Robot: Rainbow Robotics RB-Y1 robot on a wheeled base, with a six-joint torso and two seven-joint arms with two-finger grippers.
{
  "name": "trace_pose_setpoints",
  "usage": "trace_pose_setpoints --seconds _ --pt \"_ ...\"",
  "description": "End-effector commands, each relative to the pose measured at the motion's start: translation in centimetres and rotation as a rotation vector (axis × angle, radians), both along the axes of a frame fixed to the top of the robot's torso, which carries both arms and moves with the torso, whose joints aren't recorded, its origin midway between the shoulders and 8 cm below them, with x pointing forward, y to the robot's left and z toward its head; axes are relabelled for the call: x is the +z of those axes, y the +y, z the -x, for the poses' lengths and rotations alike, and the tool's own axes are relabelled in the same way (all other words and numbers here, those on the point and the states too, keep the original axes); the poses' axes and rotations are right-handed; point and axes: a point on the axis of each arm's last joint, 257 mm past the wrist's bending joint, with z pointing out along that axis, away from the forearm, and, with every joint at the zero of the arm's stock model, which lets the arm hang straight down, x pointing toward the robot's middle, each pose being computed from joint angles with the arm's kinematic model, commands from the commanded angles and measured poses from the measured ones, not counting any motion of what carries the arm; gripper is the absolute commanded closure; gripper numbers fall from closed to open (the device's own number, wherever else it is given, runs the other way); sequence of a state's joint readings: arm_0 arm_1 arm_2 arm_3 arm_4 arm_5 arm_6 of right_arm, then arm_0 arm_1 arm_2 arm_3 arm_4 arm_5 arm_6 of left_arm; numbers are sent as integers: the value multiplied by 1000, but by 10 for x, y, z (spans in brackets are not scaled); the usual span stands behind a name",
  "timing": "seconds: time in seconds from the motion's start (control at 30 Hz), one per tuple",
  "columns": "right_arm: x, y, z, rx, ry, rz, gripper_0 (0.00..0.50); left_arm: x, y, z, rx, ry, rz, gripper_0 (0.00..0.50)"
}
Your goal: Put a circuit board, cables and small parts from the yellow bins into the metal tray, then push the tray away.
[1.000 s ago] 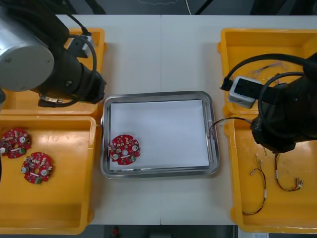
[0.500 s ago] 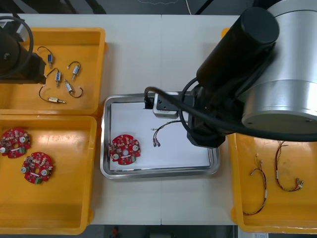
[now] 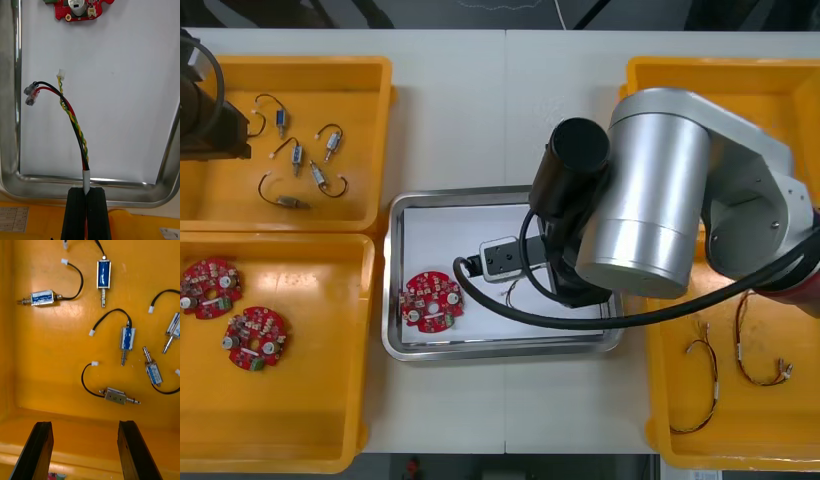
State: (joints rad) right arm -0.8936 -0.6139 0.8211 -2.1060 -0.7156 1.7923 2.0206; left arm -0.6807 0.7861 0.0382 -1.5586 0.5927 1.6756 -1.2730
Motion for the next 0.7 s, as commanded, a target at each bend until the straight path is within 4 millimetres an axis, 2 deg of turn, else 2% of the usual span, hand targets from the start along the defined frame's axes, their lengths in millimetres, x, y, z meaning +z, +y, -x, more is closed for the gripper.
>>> trace_pose_setpoints --seconds 0.03,0.17,0.33,0.6,0.7 --pt "-20 23 0 12 33 -34 500 48 19 -29 -140 -114 -116 0" --pt "-43 30 2 -10 79 -68 500 48 22 -42 -148 -160 -103 0" --pt "-61 41 1 -22 86 -110 500 46 27 -53 -96 -178 -48 0" --pt "-90 35 -4 -26 55 -81 500 43 35 -67 89 -171 -13 0" --pt "-93 34 -3 -30 60 -79 500 43 34 -79 141 -193 44 0"
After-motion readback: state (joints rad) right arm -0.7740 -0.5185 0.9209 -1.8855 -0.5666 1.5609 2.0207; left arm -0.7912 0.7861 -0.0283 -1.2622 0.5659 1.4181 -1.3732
